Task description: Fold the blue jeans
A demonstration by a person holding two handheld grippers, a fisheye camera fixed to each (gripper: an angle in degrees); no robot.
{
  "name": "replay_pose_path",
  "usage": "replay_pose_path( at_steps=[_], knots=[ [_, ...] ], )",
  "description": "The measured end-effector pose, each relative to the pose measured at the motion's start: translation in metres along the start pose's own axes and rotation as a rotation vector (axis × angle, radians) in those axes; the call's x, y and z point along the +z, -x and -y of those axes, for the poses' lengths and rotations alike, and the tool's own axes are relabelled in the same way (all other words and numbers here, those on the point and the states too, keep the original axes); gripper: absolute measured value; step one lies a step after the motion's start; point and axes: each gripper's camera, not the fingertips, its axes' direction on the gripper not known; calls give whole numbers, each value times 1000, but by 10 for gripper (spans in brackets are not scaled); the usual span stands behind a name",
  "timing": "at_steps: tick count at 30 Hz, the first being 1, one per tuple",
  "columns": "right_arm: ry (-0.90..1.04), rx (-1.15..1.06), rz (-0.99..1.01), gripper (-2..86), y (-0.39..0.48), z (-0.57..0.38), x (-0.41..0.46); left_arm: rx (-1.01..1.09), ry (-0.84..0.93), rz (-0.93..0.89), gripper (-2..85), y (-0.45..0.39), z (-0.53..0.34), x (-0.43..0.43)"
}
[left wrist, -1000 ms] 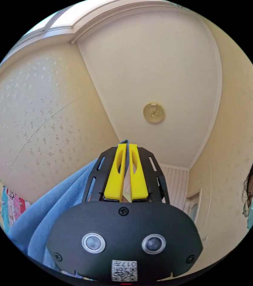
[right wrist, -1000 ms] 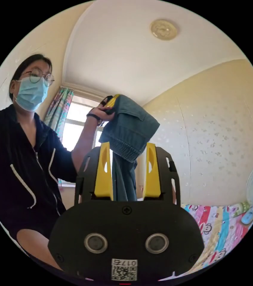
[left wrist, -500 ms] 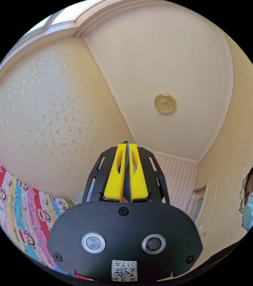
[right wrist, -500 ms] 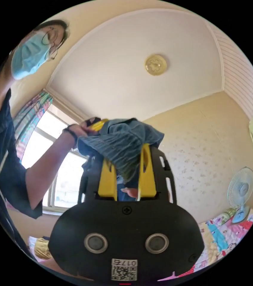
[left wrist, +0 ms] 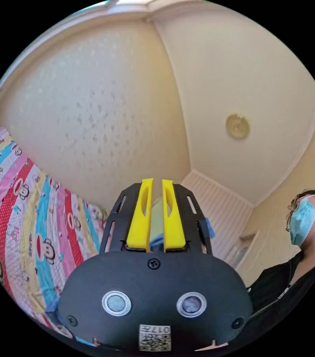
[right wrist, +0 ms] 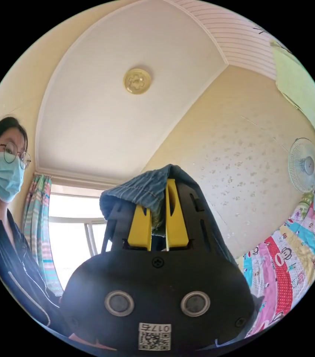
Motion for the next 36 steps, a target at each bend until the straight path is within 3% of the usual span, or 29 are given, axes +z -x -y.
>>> replay_pose_path(
  at_steps=[1,3,7,9,11,14,20,27,32,36],
  knots=[
    [16,-1,34,75,-5,3,1,44,-175,-22,51,-13,-6,-21],
    [97,-16,71,75,-5,9,12,156,-147,-61,54,-46,5,-16],
    [358,-82,57,76,18,6,62,608,355,-214,108,-168,13,73],
    [497,-95,53,77,29,1,86,878,444,-112,131,-231,-13,97],
    [605,-79,24,78,35,-6,106,1293,419,68,137,-300,-64,111],
    [728,-128,-43,78,48,-21,130,1582,429,161,118,-348,-115,127],
    [784,-55,9,80,45,-32,148,1602,302,373,96,-376,-131,140],
    [862,-75,39,90,41,-39,151,1537,302,372,39,-394,-109,138],
    [826,-46,54,122,28,-48,130,1142,333,209,23,-374,-36,133],
    [670,-53,102,132,18,-56,83,1027,380,174,20,-352,-2,141]
  ],
)
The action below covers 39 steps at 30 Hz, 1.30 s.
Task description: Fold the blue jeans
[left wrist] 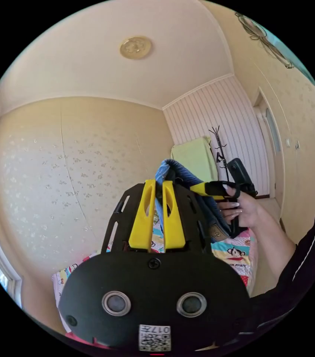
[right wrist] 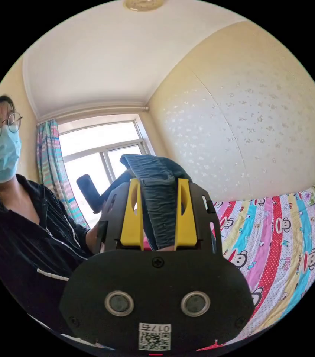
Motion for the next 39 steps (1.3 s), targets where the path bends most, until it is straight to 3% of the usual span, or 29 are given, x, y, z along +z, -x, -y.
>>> replay_pose_path(
  at_steps=[4,7,11,15,21,24,27,30,35,39],
  knots=[
    [-337,-212,-102,129,18,-68,-57,19,16,-7,17,21,4,10],
    [-447,-266,-194,145,22,-123,-80,33,45,-30,16,36,9,24],
    [-252,-315,-214,188,24,-170,-68,-13,1,-106,18,70,10,23],
    [-55,-242,-368,198,36,-205,-31,-41,-43,-138,20,99,13,4],
    [-190,-317,-497,146,63,-162,-4,-78,-90,-142,23,146,13,-33],
    [-137,-364,-336,43,52,-121,-3,-118,-98,-103,24,168,5,-50],
    [-132,-362,-152,26,38,-85,-9,-173,-100,-43,27,188,-7,-65],
    [-163,-378,-165,21,32,-54,-16,-206,-73,23,29,204,-22,-76],
    [-35,-515,-207,22,30,-11,-13,-352,-84,97,29,220,-47,-99],
    [3,-500,-114,43,6,-13,-7,-354,-84,183,29,204,-39,-108]
  ],
)
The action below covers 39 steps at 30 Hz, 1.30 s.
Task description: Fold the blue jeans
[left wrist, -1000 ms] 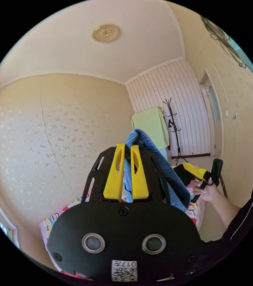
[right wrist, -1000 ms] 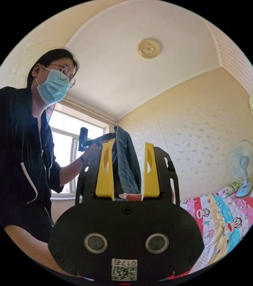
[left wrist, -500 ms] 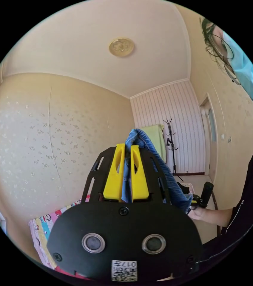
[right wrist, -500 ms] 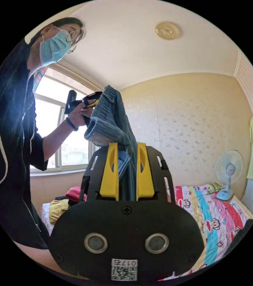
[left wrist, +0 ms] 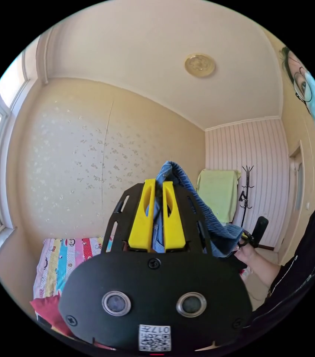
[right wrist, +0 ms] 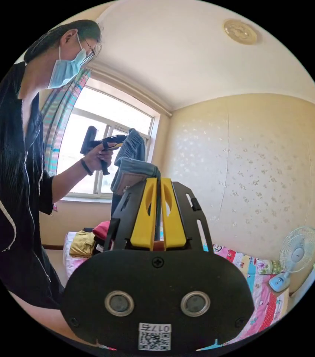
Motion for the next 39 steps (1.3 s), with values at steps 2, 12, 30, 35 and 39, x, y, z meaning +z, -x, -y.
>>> replay_pose_path(
  at_steps=[2,12,30,35,39],
  knots=[
    [-46,77,68,68,-10,-24,2,2,-24,36,30,-18,4,-1],
    [-60,401,396,217,43,-129,36,43,-34,221,35,-81,12,28],
    [9,-309,-243,208,113,-42,34,115,40,57,32,-53,0,81],
    [55,-457,-40,175,145,-35,41,88,21,17,35,-13,-12,64],
    [80,-437,-51,140,198,-42,57,63,26,-11,38,5,-27,55]
  ],
)
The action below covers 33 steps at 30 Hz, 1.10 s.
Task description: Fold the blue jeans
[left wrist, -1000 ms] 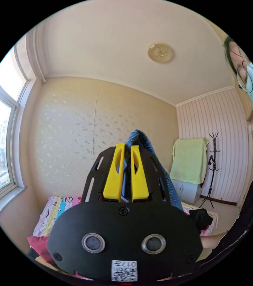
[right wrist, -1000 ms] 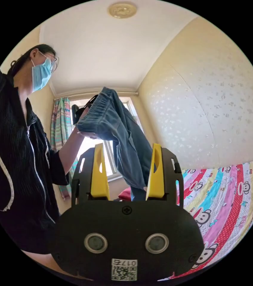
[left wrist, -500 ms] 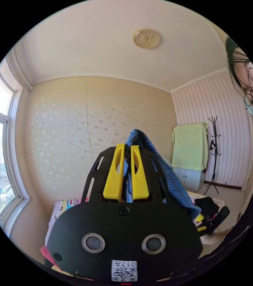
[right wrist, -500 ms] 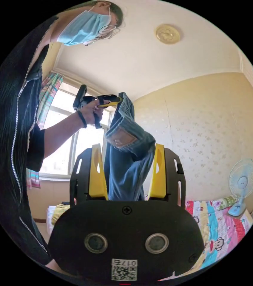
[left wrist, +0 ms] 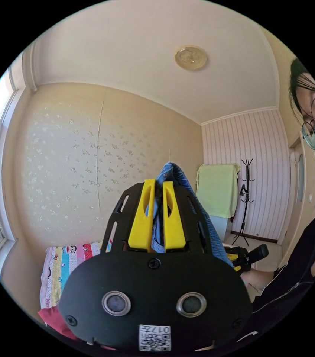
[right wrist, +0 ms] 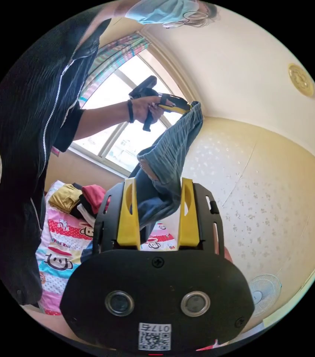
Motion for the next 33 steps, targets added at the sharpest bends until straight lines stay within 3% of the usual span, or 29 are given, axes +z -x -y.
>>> replay_pose_path(
  at_steps=[4,7,15,19,24,29,33],
  knots=[
    [34,-29,7,71,46,24,26,21,27,21,40,7,-15,-5],
    [-33,78,-28,34,51,38,27,-3,10,49,43,21,-27,-18],
    [-86,222,-80,20,-15,106,3,-65,25,45,46,75,-55,-54],
    [-53,278,-101,16,-49,172,-1,-80,61,-59,50,97,-80,-59],
    [-83,293,-5,13,-68,243,1,-137,93,-367,79,113,-130,-47],
    [-22,259,2,12,-61,311,6,-86,110,-464,177,67,-186,-27],
    [76,150,-133,12,-34,360,12,-167,86,-610,207,30,-219,-11]
  ],
)
